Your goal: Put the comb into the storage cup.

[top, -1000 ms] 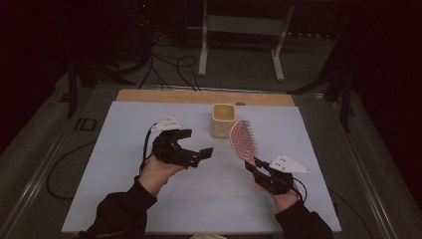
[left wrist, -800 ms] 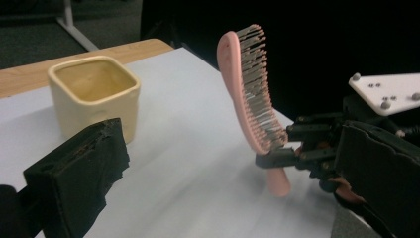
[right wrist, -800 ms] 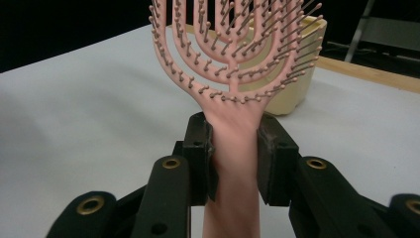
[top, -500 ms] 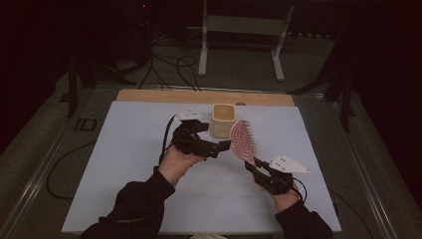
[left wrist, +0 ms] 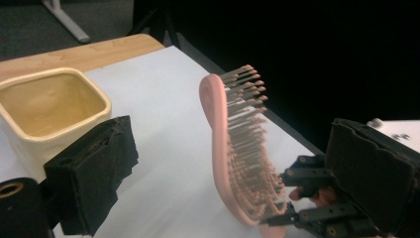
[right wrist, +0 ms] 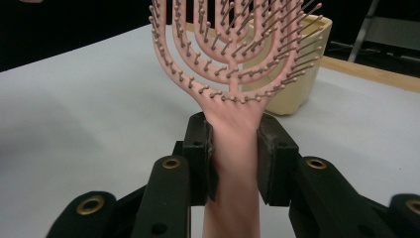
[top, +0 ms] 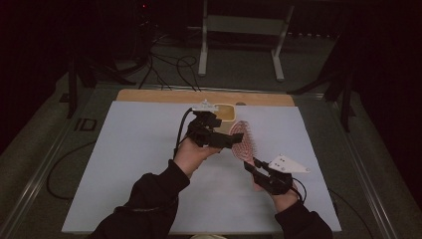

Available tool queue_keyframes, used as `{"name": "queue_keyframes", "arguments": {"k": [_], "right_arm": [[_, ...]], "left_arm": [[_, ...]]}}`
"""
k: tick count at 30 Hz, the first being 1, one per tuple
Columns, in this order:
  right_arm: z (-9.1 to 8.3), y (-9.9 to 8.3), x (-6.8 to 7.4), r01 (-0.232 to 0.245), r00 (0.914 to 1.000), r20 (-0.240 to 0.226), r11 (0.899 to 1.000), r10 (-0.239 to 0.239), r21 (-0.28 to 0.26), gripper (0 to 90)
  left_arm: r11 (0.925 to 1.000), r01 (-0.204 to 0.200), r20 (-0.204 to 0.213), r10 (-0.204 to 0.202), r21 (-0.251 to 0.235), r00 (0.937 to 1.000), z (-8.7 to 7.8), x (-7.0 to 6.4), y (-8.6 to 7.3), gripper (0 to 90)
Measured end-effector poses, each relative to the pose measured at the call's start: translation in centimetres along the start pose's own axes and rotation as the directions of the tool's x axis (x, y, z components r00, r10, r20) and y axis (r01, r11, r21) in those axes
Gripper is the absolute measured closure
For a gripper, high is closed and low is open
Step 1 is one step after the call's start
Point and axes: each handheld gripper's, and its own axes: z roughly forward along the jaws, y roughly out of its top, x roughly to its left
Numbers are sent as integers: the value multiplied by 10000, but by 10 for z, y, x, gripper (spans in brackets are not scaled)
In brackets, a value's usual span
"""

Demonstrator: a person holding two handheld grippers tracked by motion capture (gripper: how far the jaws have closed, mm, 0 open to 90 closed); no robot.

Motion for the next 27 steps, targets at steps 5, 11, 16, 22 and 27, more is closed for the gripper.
{"name": "queue_keyframes", "arguments": {"k": [5, 11, 16, 22, 27], "right_arm": [[0, 0, 0, -11, 10000, -5, 10000, 11, -16, 702], [0, 0, 0, -11, 10000, -14, 10000, 11, -25, 702], [0, 1, 0, 2, 10000, -29, 10000, -2, -42, 702], [0, 1, 1, 13, 10000, -74, 10000, -14, -55, 702], [0, 1, 1, -3, 10000, -80, 10000, 2, -71, 702]], "left_arm": [[9997, 201, 15, -201, 103, 9998, 11, -1, 0, 152], [9995, 234, 47, -235, 224, 9997, 20, -3, 0, 225], [9991, 283, 65, -285, 308, 9996, 24, -2, 0, 344], [9987, 277, 199, -286, 431, 9994, 29, 0, -1, 442], [9986, 253, 323, -268, 471, 9991, 31, -2, 1, 547]]}}
